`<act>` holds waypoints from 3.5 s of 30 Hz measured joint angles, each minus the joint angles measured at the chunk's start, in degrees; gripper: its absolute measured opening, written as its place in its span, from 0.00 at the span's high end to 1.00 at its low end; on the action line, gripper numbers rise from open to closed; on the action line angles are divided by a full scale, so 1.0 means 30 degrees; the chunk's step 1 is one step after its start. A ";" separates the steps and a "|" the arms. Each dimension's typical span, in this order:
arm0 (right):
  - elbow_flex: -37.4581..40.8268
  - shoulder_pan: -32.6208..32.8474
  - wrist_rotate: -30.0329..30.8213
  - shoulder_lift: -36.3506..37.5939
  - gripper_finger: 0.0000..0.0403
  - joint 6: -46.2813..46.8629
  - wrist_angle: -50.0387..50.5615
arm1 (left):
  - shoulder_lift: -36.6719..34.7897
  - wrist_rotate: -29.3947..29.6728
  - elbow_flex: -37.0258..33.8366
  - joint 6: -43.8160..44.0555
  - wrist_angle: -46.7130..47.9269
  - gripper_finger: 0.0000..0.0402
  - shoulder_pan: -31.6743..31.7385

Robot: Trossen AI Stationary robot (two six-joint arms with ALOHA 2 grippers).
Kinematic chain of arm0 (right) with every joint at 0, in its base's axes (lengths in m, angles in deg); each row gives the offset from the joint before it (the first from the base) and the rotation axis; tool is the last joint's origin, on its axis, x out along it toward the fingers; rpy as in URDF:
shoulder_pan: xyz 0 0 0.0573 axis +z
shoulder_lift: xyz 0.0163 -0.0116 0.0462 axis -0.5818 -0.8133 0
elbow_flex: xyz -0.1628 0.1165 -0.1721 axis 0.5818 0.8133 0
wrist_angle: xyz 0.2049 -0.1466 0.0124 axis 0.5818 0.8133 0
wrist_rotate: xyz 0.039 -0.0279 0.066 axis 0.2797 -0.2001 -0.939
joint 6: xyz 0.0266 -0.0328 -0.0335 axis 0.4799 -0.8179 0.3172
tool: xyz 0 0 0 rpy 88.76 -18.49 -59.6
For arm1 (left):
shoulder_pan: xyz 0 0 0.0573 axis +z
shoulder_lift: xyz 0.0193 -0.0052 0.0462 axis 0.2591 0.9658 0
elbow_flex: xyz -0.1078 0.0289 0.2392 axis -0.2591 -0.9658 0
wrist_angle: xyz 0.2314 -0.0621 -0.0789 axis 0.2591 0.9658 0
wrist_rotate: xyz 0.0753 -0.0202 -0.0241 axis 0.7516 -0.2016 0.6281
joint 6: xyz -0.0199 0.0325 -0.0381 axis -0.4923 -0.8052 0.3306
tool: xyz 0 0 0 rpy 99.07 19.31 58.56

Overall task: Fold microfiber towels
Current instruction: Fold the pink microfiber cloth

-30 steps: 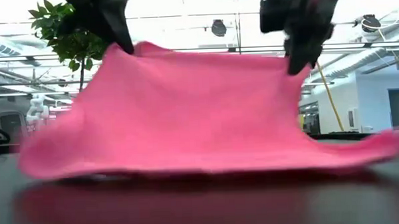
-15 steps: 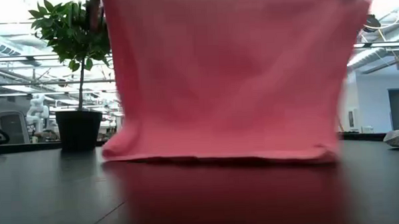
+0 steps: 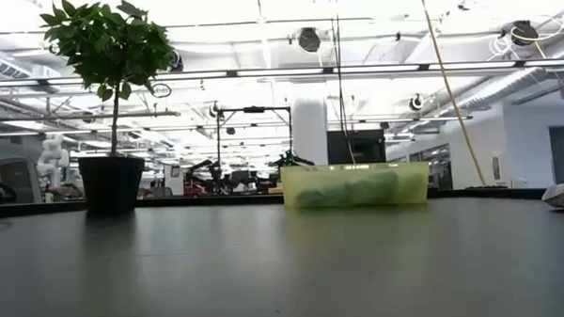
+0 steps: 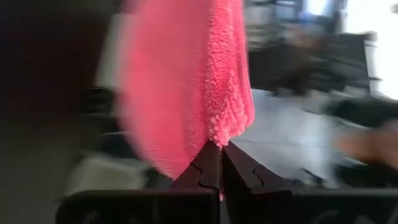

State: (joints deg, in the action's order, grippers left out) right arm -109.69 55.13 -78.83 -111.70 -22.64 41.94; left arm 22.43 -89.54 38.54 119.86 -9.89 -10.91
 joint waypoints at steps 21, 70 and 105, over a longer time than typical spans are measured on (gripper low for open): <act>0.8446 -0.4895 1.0648 -0.0012 1.00 -0.3982 0.0939 | 0.1743 1.3151 -0.1453 -0.3305 1.0320 0.98 0.3462; 0.8503 -0.9593 2.1404 -0.0154 1.00 -0.8096 0.2184 | 0.5657 1.4638 -0.1744 -1.4029 0.6948 0.99 1.1787; 0.6412 -0.1664 1.9583 -0.0154 1.00 -0.1547 -0.0004 | 0.3293 1.0219 -0.1749 -0.9122 1.2853 0.99 0.5664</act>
State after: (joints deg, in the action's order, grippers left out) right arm -90.46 50.14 -20.09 -112.16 -27.28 41.93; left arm 32.31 -58.88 33.29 92.49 28.66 6.08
